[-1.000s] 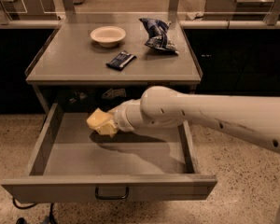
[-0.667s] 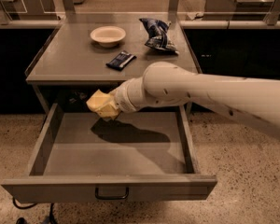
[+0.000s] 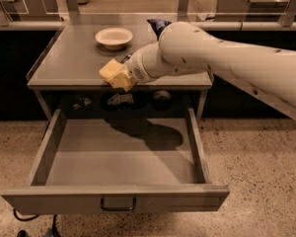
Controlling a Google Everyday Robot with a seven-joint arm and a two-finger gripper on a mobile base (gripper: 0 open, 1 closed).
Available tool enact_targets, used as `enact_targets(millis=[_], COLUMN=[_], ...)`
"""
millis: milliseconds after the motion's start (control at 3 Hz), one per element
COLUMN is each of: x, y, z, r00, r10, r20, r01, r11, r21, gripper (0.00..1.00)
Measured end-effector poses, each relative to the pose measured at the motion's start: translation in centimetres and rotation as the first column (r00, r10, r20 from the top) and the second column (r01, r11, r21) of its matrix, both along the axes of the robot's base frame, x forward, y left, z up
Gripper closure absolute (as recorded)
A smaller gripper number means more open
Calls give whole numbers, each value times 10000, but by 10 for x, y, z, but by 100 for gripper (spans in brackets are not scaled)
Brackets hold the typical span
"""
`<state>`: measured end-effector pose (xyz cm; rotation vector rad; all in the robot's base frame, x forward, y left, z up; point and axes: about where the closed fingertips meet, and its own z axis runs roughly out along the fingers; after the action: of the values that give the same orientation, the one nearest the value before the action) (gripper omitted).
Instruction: Pick sponge from top drawer and place on counter
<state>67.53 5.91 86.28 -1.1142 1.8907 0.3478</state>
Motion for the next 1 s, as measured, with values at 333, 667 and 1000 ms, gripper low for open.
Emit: enact_targets(millis=[333, 667, 1000], x=[34, 67, 88], y=[-21, -49, -82], z=[18, 13, -5], r00=[9972, 9886, 9753], r10=[-749, -1495, -2180], r20=[-9, -193, -368], r01=[749, 1492, 2175], r11=[9972, 9887, 9759], r21=[-82, -165, -169], gripper=[100, 100, 100])
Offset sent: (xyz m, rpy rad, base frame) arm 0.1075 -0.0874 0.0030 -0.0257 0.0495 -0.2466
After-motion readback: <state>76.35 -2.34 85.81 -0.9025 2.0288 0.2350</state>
